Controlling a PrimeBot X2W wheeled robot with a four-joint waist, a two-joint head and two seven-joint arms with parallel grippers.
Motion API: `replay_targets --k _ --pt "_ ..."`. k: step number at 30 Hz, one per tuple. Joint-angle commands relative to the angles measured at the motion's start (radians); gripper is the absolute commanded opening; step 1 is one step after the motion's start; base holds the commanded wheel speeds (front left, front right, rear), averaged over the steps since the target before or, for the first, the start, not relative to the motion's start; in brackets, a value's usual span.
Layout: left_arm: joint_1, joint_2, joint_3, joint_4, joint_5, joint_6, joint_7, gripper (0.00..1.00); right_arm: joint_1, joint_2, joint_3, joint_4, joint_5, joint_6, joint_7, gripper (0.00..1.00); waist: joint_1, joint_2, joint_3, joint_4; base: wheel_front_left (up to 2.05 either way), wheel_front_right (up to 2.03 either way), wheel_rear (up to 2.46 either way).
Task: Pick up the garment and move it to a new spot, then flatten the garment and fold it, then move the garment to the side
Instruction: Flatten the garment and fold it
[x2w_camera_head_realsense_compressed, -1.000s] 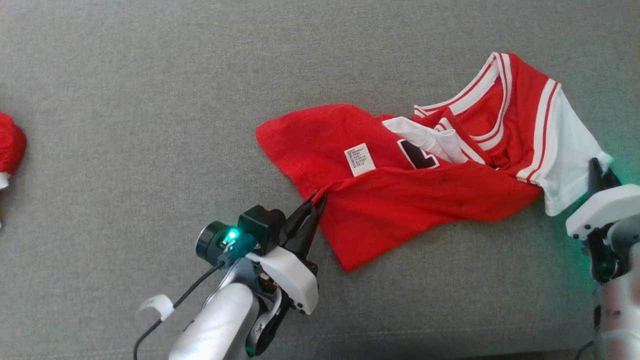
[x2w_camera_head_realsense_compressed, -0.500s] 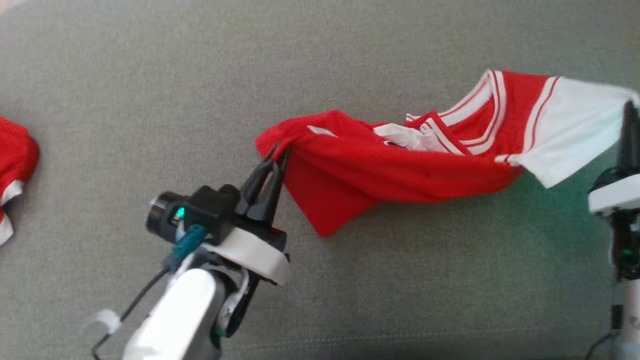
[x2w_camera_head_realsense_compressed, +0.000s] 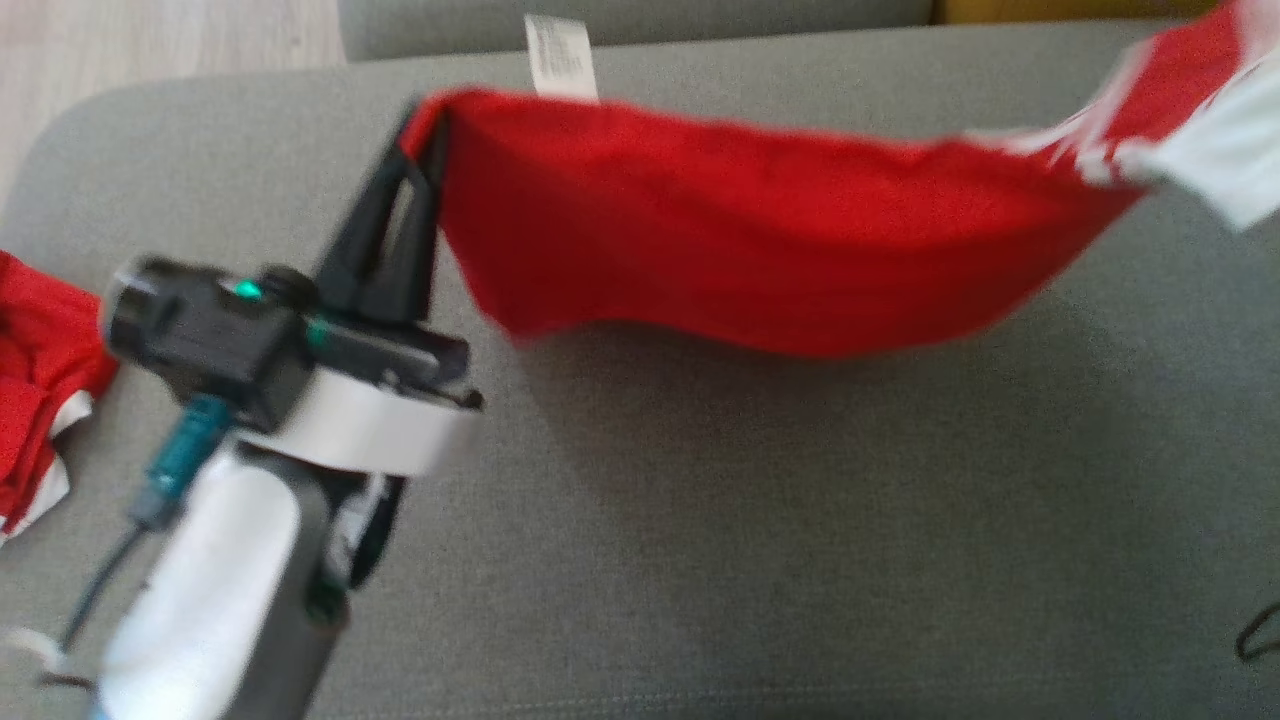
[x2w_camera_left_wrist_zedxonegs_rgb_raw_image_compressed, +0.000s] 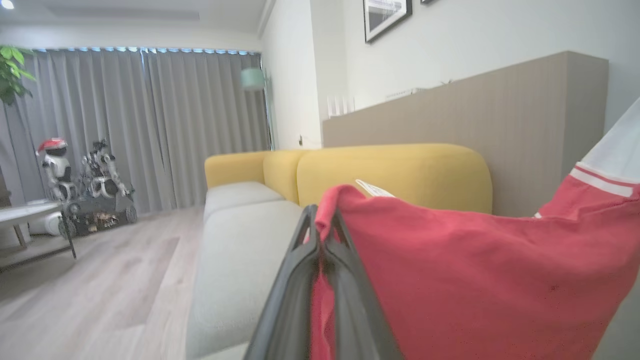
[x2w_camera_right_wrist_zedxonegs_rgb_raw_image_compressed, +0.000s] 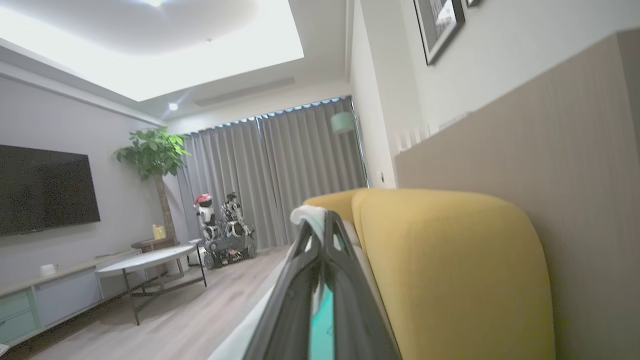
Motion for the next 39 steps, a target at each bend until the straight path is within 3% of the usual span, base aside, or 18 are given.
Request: replay_targets --k 1,11,22,31,39 --pt "-0.072 0.042 0.063 -0.056 0.013 0.004 0.013 0.0 -0.058 -0.02 0.007 -0.051 0.005 -0.001 0.025 0.0 0.0 0.0 -0.028 0.002 0.0 0.0 0.0" --pt "-0.16 0.088 0.122 -0.113 0.002 0.003 0.079 0.0 -0.136 -0.016 0.011 -0.074 -0.008 -0.001 0.097 0.0 0.0 0.0 -0.082 0.001 0.0 0.0 0.0" --pt "-0.268 0.064 0.126 -0.025 -0.06 -0.033 0.083 0.0 -0.258 0.02 0.046 0.013 0.032 -0.001 0.102 0.0 0.0 0.0 -0.039 -0.013 0.0 0.0 0.0" --pt "-0.52 -0.019 0.135 0.308 -0.12 -0.089 -0.004 0.0 -0.57 0.003 0.134 0.296 0.086 -0.001 0.04 0.0 0.0 0.0 0.044 -0.009 0.0 0.0 0.0" --pt "-0.81 -0.117 0.137 0.694 -0.147 -0.163 -0.136 0.0 -0.869 -0.009 0.234 0.658 0.116 -0.001 -0.133 0.0 0.0 0.0 0.101 0.025 0.0 0.0 0.0"
